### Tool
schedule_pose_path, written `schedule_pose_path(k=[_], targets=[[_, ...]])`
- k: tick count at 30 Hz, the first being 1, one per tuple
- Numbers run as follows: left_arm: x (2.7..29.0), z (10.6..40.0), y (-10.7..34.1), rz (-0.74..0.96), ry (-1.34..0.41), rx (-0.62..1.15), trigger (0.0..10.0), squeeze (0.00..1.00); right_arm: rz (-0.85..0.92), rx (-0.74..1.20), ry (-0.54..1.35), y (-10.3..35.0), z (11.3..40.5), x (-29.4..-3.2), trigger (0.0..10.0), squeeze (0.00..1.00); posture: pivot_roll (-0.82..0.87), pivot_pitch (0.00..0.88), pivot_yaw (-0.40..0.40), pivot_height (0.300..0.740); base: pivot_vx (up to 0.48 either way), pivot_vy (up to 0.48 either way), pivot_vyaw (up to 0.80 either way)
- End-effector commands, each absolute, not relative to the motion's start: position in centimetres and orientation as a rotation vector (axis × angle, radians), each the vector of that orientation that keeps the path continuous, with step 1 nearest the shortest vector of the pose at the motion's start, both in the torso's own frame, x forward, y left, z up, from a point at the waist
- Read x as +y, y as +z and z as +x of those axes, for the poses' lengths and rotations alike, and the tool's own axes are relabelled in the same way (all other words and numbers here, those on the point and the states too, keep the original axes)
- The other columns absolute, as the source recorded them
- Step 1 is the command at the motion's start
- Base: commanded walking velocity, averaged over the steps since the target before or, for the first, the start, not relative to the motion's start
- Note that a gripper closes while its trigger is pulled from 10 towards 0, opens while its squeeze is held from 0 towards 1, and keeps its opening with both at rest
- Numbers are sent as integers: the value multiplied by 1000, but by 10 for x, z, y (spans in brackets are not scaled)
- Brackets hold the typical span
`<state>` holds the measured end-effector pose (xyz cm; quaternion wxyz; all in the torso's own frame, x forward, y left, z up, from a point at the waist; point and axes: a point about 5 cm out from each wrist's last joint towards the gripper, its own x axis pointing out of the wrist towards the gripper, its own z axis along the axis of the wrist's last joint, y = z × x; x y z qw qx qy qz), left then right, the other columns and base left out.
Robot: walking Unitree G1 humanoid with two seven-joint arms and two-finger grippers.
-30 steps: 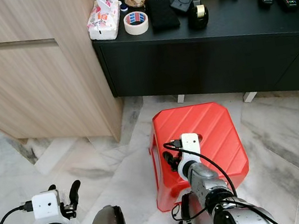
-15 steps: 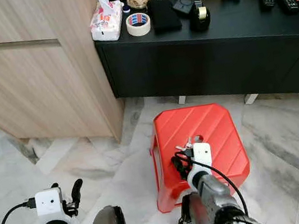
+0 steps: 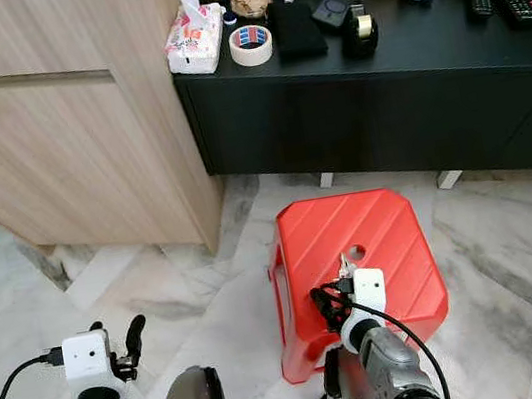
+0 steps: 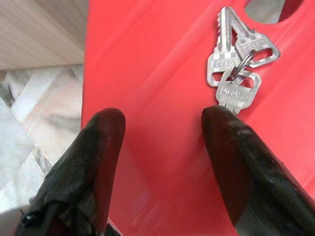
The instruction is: Hang keys on a hook
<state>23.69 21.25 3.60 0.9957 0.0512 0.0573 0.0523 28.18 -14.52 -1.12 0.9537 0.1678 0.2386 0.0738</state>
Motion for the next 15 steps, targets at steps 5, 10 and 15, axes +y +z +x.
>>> schedule_pose_path(k=[5,10,15], targets=[[214,231,26,123,97,152,10000,0,385,400,150,2,293,-144,10000,0,161,216,-22,621,0,0,0],[214,230,25,126,95,156,10000,0,383,345,149,13,301,-143,10000,0,163,216,-22,621,0,0,0],[214,230,24,127,94,157,10000,0,331,310,112,16,302,-147,10000,0,161,219,-21,621,0,0,0]])
